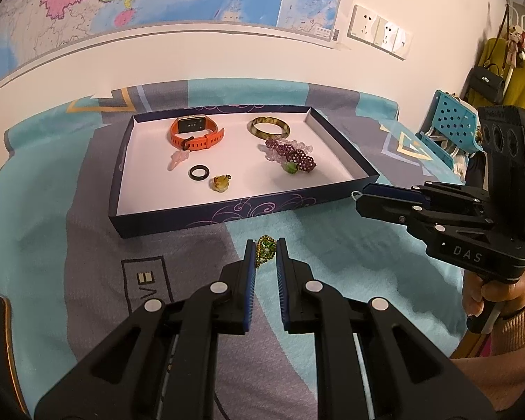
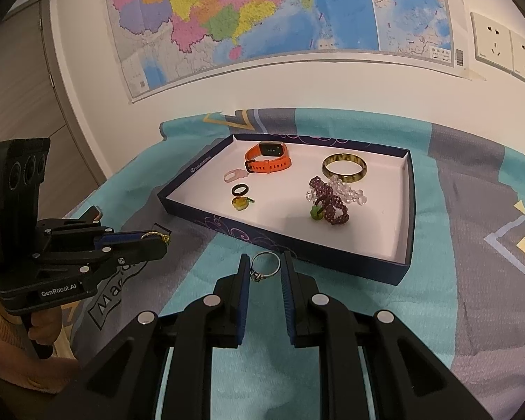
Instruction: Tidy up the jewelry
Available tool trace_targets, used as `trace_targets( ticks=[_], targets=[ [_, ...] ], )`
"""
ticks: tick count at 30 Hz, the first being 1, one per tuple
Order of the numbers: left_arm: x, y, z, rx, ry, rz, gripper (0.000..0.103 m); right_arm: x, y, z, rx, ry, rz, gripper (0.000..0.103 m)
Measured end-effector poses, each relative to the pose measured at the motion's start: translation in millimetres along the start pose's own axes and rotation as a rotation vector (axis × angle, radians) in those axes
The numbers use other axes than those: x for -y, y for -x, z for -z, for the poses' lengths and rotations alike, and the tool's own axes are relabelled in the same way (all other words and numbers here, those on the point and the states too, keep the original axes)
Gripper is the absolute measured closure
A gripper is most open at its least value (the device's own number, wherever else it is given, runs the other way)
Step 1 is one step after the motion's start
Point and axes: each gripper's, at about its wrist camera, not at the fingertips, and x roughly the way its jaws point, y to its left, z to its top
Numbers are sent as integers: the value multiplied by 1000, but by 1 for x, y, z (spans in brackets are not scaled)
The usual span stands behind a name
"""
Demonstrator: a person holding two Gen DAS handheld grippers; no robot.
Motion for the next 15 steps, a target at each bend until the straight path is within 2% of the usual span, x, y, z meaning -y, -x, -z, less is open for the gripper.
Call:
trace_targets(
  ticks=[15],
  targets=[
    [-1, 1, -9, 18, -4, -5, 91, 1, -2, -4, 8, 1, 3, 87]
  ],
)
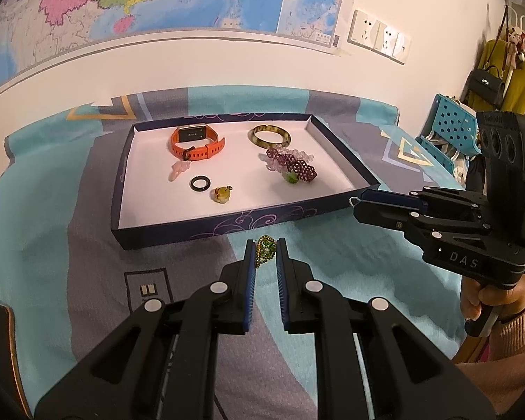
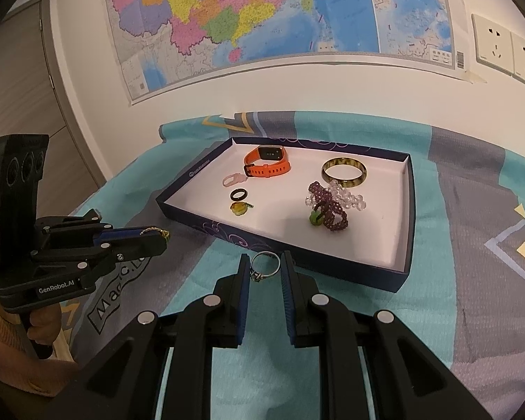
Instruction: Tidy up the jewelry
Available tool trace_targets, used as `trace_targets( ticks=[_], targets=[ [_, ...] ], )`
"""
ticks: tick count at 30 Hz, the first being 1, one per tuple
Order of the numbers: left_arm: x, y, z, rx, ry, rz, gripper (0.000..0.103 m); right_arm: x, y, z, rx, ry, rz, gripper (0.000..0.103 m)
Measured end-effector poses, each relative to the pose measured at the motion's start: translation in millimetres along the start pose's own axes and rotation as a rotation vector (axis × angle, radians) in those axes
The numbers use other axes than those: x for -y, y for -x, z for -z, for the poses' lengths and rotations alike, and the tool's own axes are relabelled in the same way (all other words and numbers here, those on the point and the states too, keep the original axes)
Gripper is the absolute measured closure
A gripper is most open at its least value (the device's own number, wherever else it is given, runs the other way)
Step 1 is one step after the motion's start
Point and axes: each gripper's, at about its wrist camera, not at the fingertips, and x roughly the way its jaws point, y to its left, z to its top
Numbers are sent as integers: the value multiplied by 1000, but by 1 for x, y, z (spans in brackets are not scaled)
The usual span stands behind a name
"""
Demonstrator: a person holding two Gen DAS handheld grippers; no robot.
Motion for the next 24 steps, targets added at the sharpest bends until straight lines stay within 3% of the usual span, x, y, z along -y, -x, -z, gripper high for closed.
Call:
trace_targets(
  ticks=[24],
  targets=[
    [-4, -5, -17, 27, -7, -6, 91, 4, -7, -15, 19, 11, 7, 87]
  ],
)
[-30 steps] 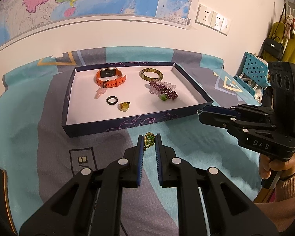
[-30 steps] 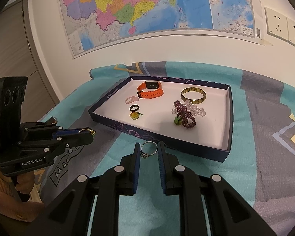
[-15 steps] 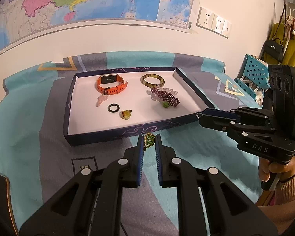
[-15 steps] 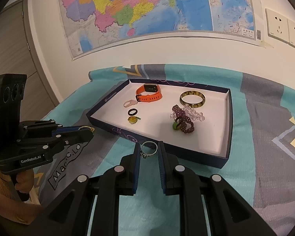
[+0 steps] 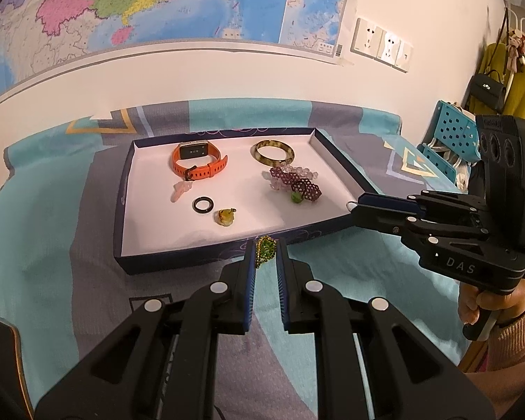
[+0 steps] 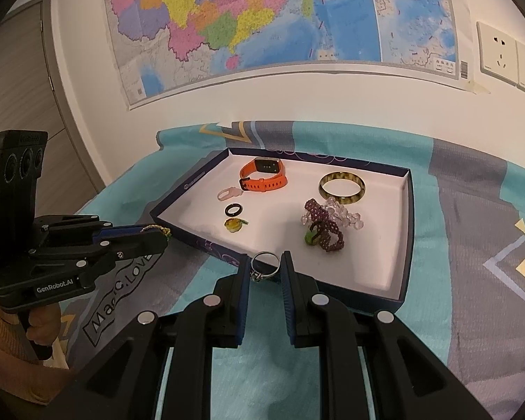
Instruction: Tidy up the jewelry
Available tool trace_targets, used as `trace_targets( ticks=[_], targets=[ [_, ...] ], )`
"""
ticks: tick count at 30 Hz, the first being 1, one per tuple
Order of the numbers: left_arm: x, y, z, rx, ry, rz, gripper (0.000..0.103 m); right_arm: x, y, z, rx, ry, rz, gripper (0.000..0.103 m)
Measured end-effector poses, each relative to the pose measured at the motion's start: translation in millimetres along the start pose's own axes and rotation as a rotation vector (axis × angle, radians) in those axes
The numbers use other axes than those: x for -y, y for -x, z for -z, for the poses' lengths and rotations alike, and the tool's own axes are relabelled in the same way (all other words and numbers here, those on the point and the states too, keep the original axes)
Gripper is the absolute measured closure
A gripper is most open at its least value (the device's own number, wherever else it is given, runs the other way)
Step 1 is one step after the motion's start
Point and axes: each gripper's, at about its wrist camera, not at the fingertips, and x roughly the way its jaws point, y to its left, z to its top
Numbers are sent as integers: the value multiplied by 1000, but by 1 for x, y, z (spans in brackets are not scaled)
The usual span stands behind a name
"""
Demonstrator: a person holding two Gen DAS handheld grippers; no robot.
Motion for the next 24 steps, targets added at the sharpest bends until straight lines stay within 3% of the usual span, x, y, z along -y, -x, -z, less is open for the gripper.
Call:
trace_targets(
  ticks=[24],
  targets=[
    [-1, -5, -11, 12, -1, -3, 91, 6, -7, -15, 14, 13, 9, 87]
  ],
)
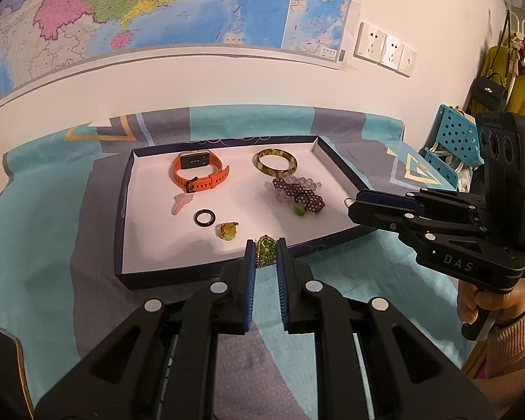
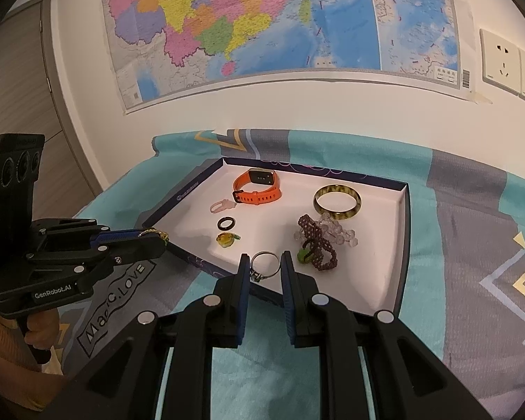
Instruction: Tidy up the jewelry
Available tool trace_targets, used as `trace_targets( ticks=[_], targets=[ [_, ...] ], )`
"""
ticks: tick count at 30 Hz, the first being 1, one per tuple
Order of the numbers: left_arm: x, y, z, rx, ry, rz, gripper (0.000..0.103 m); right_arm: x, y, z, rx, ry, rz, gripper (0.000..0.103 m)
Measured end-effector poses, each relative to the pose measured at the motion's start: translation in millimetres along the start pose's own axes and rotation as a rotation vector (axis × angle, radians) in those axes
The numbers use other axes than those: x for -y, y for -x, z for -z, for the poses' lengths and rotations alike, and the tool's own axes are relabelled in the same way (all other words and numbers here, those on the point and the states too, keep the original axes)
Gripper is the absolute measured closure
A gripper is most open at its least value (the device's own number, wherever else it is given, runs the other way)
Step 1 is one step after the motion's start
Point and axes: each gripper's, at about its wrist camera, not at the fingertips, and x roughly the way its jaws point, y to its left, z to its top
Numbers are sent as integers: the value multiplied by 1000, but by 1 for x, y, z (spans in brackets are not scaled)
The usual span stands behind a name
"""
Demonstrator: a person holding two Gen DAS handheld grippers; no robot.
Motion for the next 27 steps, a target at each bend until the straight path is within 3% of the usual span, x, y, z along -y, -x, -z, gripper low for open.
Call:
trace_targets(
  ticks=[27],
  targets=[
    [-3, -9, -9, 6, -10, -18, 91, 0, -7, -6, 2, 6, 2, 87]
  ],
)
